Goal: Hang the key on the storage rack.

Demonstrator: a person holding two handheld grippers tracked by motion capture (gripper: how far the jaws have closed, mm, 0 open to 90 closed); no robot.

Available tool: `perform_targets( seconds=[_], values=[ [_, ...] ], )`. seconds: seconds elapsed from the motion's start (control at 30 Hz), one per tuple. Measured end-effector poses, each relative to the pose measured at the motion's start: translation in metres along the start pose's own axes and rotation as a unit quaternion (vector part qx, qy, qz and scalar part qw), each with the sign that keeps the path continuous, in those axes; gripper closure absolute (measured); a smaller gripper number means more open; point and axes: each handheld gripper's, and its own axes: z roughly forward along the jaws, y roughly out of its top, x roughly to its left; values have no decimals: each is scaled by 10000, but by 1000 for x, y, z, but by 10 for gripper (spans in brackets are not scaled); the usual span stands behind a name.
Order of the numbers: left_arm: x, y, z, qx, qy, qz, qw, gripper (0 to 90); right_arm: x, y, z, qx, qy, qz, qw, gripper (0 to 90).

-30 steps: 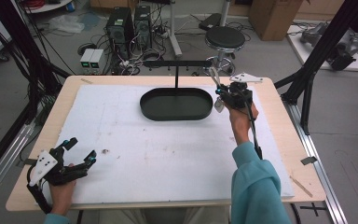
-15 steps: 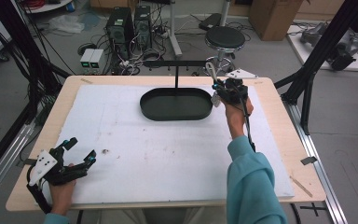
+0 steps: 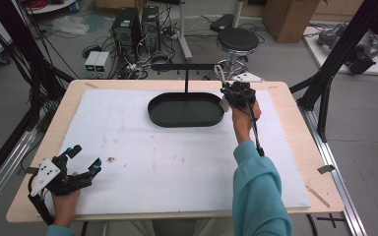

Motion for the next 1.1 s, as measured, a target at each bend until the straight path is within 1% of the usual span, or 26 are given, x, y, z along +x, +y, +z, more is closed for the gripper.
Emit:
perform_targets(
  seconds=[0.13, 0.33, 0.5, 0.53, 0.57, 0.7, 0.73, 0.83, 1.1],
  values=[
    [0, 0, 0, -4, -6, 7, 10000, 135, 1, -1, 3, 27, -58, -32, 10000, 821],
    [0, 0, 0, -2, 0, 1, 10000, 135, 4, -1, 9, 78, -114, 46, 9999, 821],
    [0, 0, 0, -3, -2, 0, 10000, 135, 5, 0, 15, 102, -172, -22, 9998, 821],
    [0, 0, 0, -1, 0, 1, 10000, 135, 6, 0, 16, 108, -188, 41, 9998, 821],
    [0, 0, 0, -2, -3, 0, 10000, 135, 5, 0, 16, 75, -207, -10, 9998, 821],
    [0, 0, 0, -4, -3, -2, 10000, 135, 4, -2, 20, 108, -229, 65, 9997, 821],
    [0, 0, 0, -1, -1, 2, 10000, 135, 4, -3, 21, 125, -237, 123, 9996, 821],
    [0, 0, 0, -1, -1, 2, 10000, 135, 3, -3, 23, 94, -237, 132, 9996, 821],
    [0, 0, 0, 4, 0, 5, 10000, 135, 1, -7, 27, 172, -256, 265, 9992, 821]
  ],
)
